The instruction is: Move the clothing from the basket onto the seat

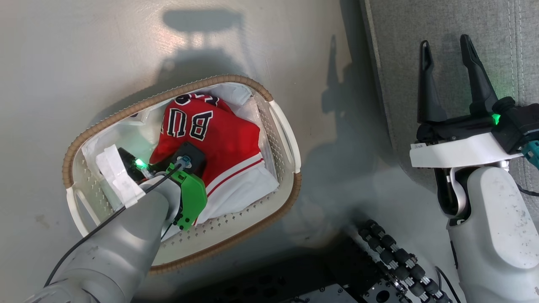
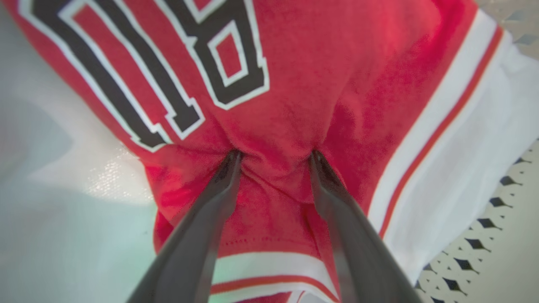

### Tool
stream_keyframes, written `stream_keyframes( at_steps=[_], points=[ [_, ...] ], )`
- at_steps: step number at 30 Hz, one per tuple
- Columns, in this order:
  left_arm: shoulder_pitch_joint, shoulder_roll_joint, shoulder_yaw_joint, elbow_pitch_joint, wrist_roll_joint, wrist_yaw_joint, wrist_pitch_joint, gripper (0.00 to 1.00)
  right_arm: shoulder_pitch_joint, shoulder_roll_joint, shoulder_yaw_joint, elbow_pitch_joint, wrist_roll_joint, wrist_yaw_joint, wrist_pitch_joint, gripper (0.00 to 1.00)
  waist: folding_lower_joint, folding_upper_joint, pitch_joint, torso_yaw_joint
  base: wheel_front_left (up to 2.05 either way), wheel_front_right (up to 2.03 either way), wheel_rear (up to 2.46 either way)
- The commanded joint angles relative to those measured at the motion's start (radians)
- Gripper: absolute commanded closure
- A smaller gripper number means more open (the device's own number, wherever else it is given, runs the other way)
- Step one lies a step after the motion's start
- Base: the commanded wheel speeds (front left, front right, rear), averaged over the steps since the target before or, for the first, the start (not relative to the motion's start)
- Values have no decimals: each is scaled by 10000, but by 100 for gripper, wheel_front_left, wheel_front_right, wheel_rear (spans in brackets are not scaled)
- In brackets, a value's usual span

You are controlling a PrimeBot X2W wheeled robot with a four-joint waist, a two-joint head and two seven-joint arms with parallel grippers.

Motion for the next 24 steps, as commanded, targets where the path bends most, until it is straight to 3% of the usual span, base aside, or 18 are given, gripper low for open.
stream_keyframes(
  at_steps=[1, 9, 24],
  points=[
    [-157, -7, -51, 35, 83, 6, -62, 100, 203, -47, -110, 209, 39, -14, 25, 0, 0, 0, -13, -7, 0, 0, 0],
    [-310, 89, -147, -82, 66, -25, -422, 100, -161, -58, 22, 360, 184, -15, 22, 0, 0, 0, -241, -156, 0, 0, 0],
    [1004, 512, 107, -1968, -783, -30, -560, 100, -290, -47, 322, 1467, 200, -14, 13, 0, 0, 0, -2877, 364, 0, 0, 0]
  ],
)
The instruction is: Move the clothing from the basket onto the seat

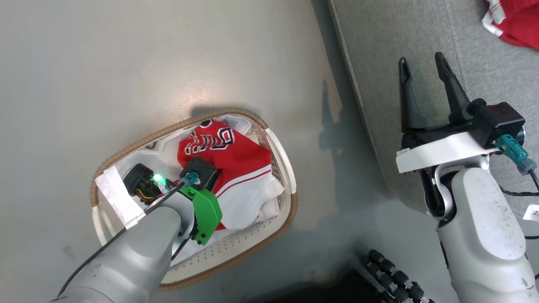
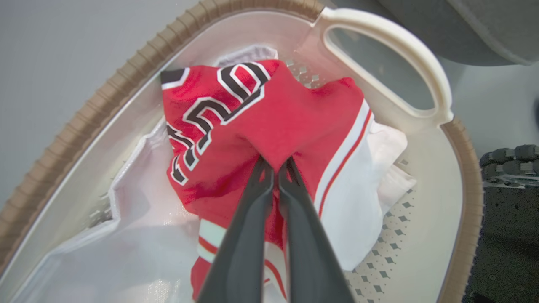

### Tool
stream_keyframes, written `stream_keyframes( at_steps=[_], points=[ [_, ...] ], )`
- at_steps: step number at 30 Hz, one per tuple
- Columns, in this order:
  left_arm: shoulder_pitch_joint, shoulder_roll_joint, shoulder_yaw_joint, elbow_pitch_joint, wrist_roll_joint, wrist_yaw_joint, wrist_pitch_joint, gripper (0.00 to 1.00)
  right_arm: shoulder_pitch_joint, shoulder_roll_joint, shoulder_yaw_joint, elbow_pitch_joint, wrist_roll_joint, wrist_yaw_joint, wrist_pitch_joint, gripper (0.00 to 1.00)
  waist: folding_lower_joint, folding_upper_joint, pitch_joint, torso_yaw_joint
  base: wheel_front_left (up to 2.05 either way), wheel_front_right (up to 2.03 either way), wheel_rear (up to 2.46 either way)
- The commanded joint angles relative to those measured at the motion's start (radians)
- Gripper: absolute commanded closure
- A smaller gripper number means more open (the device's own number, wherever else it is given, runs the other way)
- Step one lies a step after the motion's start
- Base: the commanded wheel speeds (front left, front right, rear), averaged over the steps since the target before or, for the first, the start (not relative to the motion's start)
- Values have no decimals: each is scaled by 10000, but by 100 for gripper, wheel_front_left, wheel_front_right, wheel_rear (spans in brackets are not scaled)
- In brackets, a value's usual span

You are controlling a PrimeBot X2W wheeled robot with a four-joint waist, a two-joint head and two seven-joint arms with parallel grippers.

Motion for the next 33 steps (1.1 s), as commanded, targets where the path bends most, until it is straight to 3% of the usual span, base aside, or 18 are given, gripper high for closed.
stream_keyframes(
  at_steps=[1, 6, 14, 25, 33],
  points=[
    [235, 125, 84, -297, -34, -28, -33, 100, 89, -39, -13, 151, -60, -14, -3, 0, 0, 0, -1108, 476, 0, 0, 0],
    [622, 460, 684, -1338, 238, -28, -34, 100, 346, -41, -152, 486, -133, -14, -3, 0, 0, 0, -2055, 859, 0, 0, 0],
    [1400, 477, 2064, -2844, 1103, -29, -36, 100, 894, -44, -378, 967, -384, -14, -3, 0, 0, 0, -3410, 1538, 0, 0, 0],
    [2547, 95, 4410, -4945, 2198, -29, -36, 100, 1812, -45, -601, 1449, -459, -14, -3, 0, 0, 0, -5283, 2124, 0, 0, 0],
    [2776, -162, 5558, -6569, 2880, -29, -37, 100, 2419, -42, -552, 1654, -415, -14, -3, 0, 0, 0, -6153, 2314, 0, 0, 0]
  ],
)
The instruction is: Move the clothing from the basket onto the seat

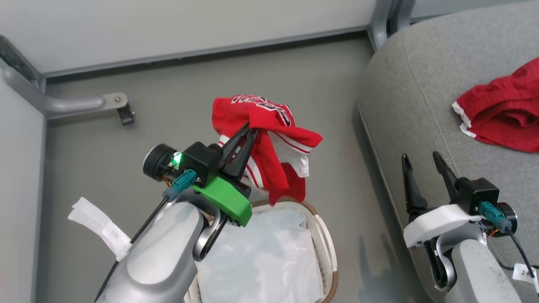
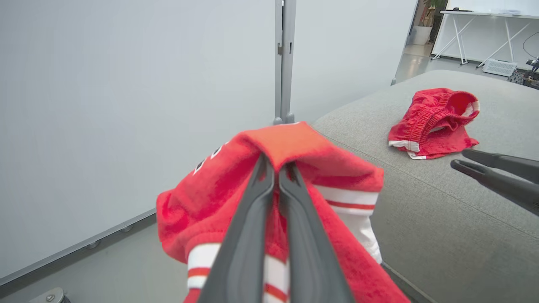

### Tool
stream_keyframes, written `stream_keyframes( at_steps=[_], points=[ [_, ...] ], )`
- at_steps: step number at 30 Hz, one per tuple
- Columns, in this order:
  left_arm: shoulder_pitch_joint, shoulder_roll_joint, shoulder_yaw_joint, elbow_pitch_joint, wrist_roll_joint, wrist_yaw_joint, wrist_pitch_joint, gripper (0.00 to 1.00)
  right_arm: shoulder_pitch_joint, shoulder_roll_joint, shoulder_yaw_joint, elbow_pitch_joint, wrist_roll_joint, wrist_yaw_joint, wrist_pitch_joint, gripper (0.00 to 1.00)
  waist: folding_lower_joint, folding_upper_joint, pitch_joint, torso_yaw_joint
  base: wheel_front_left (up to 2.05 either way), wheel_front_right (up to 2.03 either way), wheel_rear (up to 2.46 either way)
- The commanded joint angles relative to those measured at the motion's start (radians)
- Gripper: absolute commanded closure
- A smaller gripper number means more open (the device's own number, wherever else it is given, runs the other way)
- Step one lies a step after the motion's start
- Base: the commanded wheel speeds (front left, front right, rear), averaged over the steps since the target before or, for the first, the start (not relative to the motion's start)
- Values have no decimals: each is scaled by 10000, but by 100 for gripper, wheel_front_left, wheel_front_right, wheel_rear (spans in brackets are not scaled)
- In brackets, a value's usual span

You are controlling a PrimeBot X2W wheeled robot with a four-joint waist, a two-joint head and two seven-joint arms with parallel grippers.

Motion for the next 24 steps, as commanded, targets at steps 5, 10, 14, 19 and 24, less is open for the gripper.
stream_keyframes(
  at_steps=[5, 10, 14, 19, 24],
  points=[
    [199, -187, 418, -949, 229, -29, -37, 100, 501, -45, 222, 130, 10, -14, -3, 0, 1, 0, -938, 432, 0, 0, 0],
    [263, -331, 461, -1199, 379, -29, -37, 100, 660, -41, 643, 41, -76, -14, -3, 0, 1, 0, -1200, 493, 0, 0, 0],
    [251, -428, 402, -1250, 451, -30, -37, 100, 299, -30, 1624, -410, -332, -14, -3, 0, 1, 0, -1262, 554, 0, 0, 0],
    [316, -511, 320, -1218, 455, -30, -37, 100, -493, -42, 3182, -1134, -695, -14, -3, 0, 1, 0, -1282, 687, 0, 0, 0],
    [324, -606, 170, -1194, 342, -30, -37, 100, -1500, -47, 4278, -954, -946, -14, -3, 0, 1, 0, -1305, 870, 0, 0, 0]
  ],
)
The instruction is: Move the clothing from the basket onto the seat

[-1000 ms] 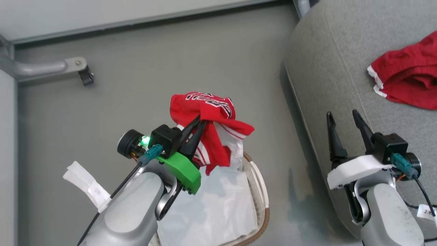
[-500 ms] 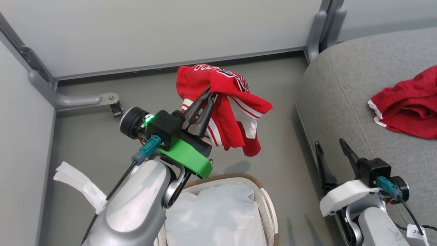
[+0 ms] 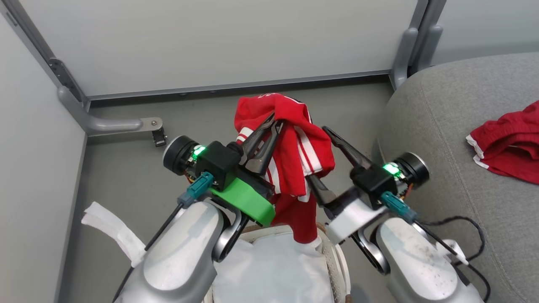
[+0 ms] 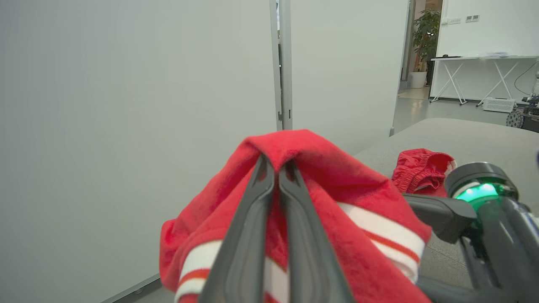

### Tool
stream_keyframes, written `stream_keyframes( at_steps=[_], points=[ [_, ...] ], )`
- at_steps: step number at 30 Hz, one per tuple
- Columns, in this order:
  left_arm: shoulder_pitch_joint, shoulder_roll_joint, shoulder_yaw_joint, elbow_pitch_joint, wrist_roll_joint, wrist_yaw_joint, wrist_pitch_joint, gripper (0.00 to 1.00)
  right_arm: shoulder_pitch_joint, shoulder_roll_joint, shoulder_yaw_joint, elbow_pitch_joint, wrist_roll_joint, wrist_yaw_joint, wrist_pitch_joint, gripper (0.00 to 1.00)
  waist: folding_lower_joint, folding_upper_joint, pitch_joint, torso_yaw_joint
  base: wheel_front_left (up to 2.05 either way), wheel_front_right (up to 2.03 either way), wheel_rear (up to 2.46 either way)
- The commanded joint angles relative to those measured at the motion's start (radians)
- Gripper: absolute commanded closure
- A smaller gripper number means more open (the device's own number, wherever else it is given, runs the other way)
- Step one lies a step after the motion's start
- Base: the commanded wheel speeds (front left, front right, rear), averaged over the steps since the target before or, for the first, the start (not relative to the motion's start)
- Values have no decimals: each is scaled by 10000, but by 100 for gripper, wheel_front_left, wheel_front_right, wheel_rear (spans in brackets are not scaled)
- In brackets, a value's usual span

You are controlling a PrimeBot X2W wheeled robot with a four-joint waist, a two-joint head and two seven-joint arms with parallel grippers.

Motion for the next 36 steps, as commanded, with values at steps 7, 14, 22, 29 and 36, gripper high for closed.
stream_keyframes(
  at_steps=[7, 14, 22, 29, 36],
  points=[
    [138, -195, -563, -133, -385, -30, -36, 100, -1231, -45, 984, 1895, 745, -14, -4, 7, 1, 0, -61, 510, 0, 0, 0],
    [111, -187, -802, -80, -544, -30, -37, 100, -1616, -45, 1238, 2450, 1439, -14, -2, 100, 1, 0, -35, 727, 0, 0, 0],
    [232, -79, -450, -63, -316, -28, -37, 0, -1421, -43, 919, 2254, 1530, -14, -2, 100, 1, 0, 56, 114, 0, 0, 0],
    [378, 38, -97, -73, -40, -28, -33, 0, -1201, -37, 635, 1906, 1526, -14, -2, 100, 1, 0, 389, -1600, 0, 0, 0],
    [493, 177, -70, -148, 123, -28, -23, 0, -892, -31, 235, 1388, 1422, -14, -4, 100, 1, 0, 805, -3628, 0, 0, 0]
  ],
)
